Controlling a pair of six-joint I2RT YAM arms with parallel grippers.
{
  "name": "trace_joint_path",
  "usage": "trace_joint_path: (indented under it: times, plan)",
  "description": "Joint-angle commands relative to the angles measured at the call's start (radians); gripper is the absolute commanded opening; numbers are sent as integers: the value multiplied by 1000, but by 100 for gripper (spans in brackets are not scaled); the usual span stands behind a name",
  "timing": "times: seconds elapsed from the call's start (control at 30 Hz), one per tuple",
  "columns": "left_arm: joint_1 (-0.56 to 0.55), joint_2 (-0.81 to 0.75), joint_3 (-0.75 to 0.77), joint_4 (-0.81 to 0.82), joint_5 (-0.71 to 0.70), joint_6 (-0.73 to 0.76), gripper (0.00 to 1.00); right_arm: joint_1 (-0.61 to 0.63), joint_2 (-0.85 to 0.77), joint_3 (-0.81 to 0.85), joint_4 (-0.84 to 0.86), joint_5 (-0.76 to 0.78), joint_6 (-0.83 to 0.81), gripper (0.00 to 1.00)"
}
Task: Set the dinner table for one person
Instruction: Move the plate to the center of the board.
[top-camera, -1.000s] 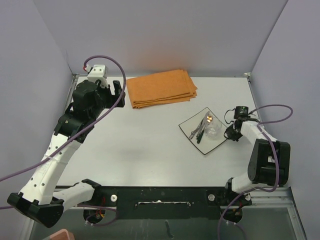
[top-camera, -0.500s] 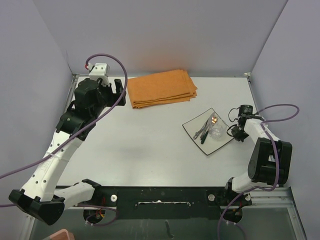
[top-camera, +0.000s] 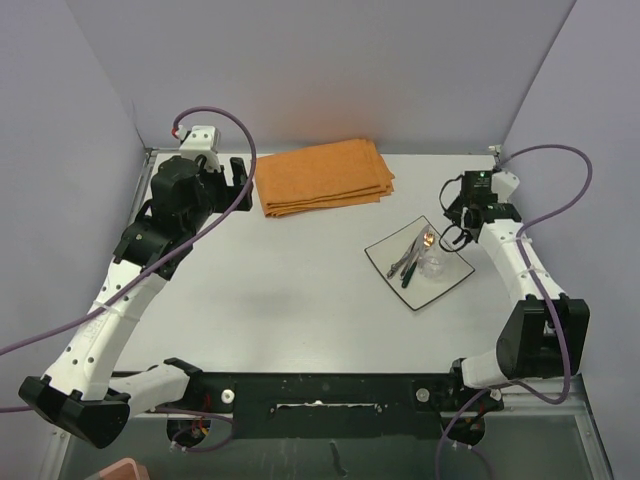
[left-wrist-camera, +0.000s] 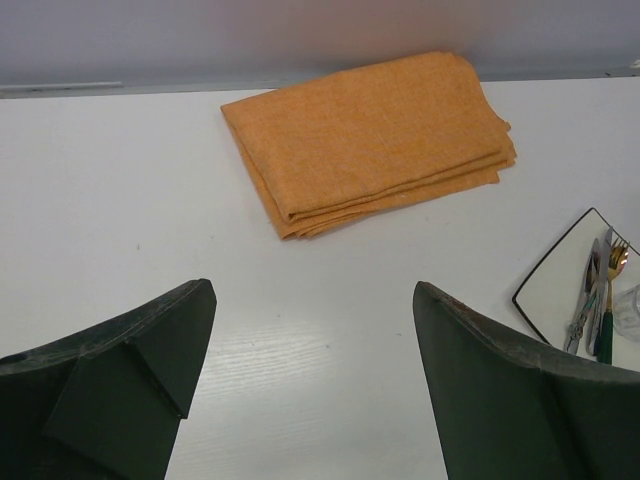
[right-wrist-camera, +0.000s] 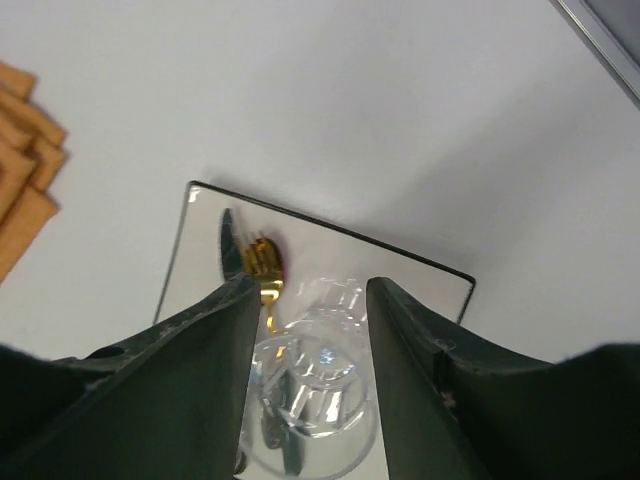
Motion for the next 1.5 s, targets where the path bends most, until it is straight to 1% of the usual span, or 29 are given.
trace_joint_path:
  times: [0.0, 0.03, 0.1, 0.17, 0.2, 0.23, 0.27, 0.3, 0.33, 0.47, 0.5, 0.53, 0.67, 0.8, 0.97, 1.13, 1.47]
  plan:
    - [-3, -14, 42, 54, 8, 6, 80, 117, -61, 76, 115, 30, -143, 47]
    - [-4, -18, 38, 53, 7, 6, 80, 146, -64, 75, 161, -28, -189, 47]
    - [-4, -24, 28, 52, 7, 3, 80, 183, -41, 90, 237, -229, -270, 47]
    - [-4, -27, 20, 53, 6, -1, 80, 234, 17, 132, 220, -378, -322, 44]
    - [-4, -28, 15, 55, 5, -4, 80, 269, 48, 155, 197, -405, -347, 41]
    - [-4, -31, 11, 58, 5, -6, 79, 308, 76, 169, 178, -429, -374, 29]
    - [-4, -34, 6, 60, 4, -8, 78, 350, 111, 181, 152, -443, -398, 13]
    - [-4, -38, 0, 61, 1, -12, 75, 380, 130, 187, 133, -443, -416, 1]
    - [-4, -41, -7, 63, -1, -16, 72, 401, 142, 184, 126, -461, -436, 0]
    - [-4, -58, -34, 68, -2, -32, 54, 455, 182, 157, 111, -557, -476, 0]
    - [-4, -62, -39, 69, -2, -36, 50, 474, 200, 165, 92, -562, -486, 0]
    - [-4, -63, -42, 69, -2, -39, 49, 486, 221, 179, 71, -572, -501, 0]
    - [-5, -65, -41, 71, -3, -48, 49, 539, 278, 198, 9, -539, -527, 0]
    - [-6, -65, -33, 72, -7, -48, 49, 551, 313, 189, -15, -542, -519, 0]
    - [-6, -58, -23, 72, -7, -48, 49, 570, 360, 171, -58, -494, -509, 0]
    - [-6, -54, -8, 74, -8, -46, 49, 569, 386, 145, -63, -456, -500, 0]
    - [-5, -40, 11, 66, -10, -37, 49, 548, 474, 216, -103, -364, -473, 0]
